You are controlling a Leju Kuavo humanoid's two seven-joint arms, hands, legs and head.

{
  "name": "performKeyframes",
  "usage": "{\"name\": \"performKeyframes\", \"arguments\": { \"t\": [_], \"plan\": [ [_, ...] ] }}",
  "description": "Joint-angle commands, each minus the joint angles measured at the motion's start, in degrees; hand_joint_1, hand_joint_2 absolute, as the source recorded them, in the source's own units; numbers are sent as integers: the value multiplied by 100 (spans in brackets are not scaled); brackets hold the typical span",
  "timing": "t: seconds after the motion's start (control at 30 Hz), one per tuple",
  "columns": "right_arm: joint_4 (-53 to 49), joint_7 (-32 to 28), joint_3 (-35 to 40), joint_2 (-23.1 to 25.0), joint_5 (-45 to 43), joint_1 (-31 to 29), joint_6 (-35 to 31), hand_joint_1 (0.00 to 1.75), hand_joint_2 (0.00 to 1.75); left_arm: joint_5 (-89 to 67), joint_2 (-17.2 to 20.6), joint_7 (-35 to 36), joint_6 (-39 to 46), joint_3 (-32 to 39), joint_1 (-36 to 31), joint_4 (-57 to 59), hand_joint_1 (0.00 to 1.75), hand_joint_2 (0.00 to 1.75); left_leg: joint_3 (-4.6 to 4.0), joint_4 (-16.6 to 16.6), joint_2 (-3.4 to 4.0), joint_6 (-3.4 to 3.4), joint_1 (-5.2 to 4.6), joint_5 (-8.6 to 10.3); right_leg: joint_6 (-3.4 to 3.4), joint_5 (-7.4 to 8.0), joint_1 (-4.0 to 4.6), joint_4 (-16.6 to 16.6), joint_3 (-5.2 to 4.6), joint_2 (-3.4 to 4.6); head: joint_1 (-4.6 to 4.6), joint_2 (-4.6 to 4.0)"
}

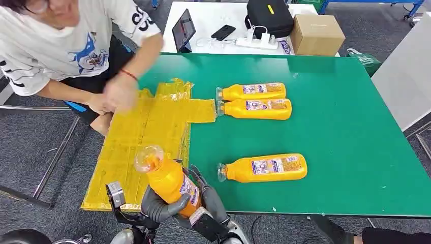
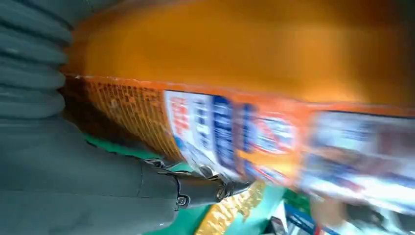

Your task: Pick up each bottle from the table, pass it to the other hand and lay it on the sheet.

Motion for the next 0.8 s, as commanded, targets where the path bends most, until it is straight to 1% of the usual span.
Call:
{"name": "performKeyframes", "arguments": {
  "t": [0.03,0.07,0.13,0.17,0.2,0.23,0.3,0.33,0.4,0.43,0.5,0.53,0.57,0.63,0.7,0.77,0.8],
  "plan": [
    [-689,15,-318,-101,267,169,89,0,0,-766,-155,-171,874,548,-263,7,175,175,10,-1,-4,-3,4,-3,-7,-4,5,-3,13,-10,-2,0],
    [-881,15,-279,-141,273,198,42,0,0,-1207,-187,-323,1451,692,-371,8,175,175,15,0,-6,-4,6,-6,-9,-7,8,-3,19,-14,0,0],
    [-1206,15,-256,-191,363,248,21,0,0,-1768,-236,-504,2261,1027,-691,109,175,175,2,3,-9,-3,4,-1,-5,-3,5,0,6,-14,0,0],
    [-1376,15,-280,-190,388,289,10,0,0,-1885,-237,-531,2454,1172,-805,147,175,175,22,10,-11,-7,13,-13,-13,-13,15,1,31,-22,0,0],
    [-1631,15,-261,-220,396,335,-12,0,0,-2066,-239,-643,2791,1374,-968,196,175,175,4,6,-13,-5,8,-2,-8,-5,9,2,11,-20,2,0],
    [-1834,15,-229,-241,384,366,-106,0,0,-2156,-235,-675,3012,1534,-1096,257,175,175,9,9,-15,-7,11,-5,-11,-8,13,4,17,-24,0,0],
    [-2333,15,-91,-310,266,422,-400,0,0,-2312,-221,-841,3431,1802,-1316,333,175,175,2,7,-16,-8,10,1,-11,-4,11,4,9,-23,2,0],
    [-2579,15,27,-325,247,375,-696,0,0,-2405,-180,-883,3679,1936,-1558,475,175,175,-2,4,-10,-6,3,4,-7,-1,4,5,1,-14,-2,0],
    [-2868,15,98,-300,181,342,-1080,0,0,-2605,-103,-899,4069,2128,-1940,753,175,175,-3,10,-11,-9,8,3,-10,-2,9,9,2,-17,0,0],
    [-3113,15,76,-281,142,357,-1411,0,0,-2933,5,-905,4339,2158,-2167,967,175,175,2,9,-11,-10,9,2,-11,-3,10,8,8,-18,0,0],
    [-3118,15,70,-289,135,353,-1403,0,0,-2921,28,-906,4324,2175,-2211,989,175,175,-1,4,-13,-13,6,10,-8,0,7,7,3,-17,0,0],
    [-3272,15,24,-287,7,365,-1527,0,0,-3190,48,-897,4567,2212,-2325,1157,175,175,11,5,-14,-14,10,5,-12,-4,11,6,18,-21,0,0],
    [-3426,15,-119,-242,-104,412,-1635,0,0,-3501,139,-744,4540,2128,-2425,1325,175,175,10,0,-7,-11,6,8,-8,-1,7,3,15,-12,4,0],
    [-3759,15,-446,-145,-278,507,-1635,0,0,-4221,249,-658,4834,2022,-2617,1594,175,175,12,2,-11,-13,7,7,-10,-3,8,6,18,-18,-2,0],
    [-4104,15,-774,-44,-370,599,-1635,0,0,-4915,370,-397,4829,1854,-2804,1889,175,175,12,3,-21,-13,8,7,-10,-6,9,5,21,-29,2,0],
    [-4700,15,-1250,102,-479,721,-1635,0,0,-5827,526,16,4583,1565,-3094,2431,175,175,8,7,-34,-11,6,10,-11,-8,7,11,19,-36,0,0],
    [-4947,15,-1438,140,-561,751,-1635,0,0,-6041,577,69,4417,1480,-3208,2703,175,175,6,8,-28,-10,5,10,-9,-6,6,10,15,-29,0,0]
  ]
}}
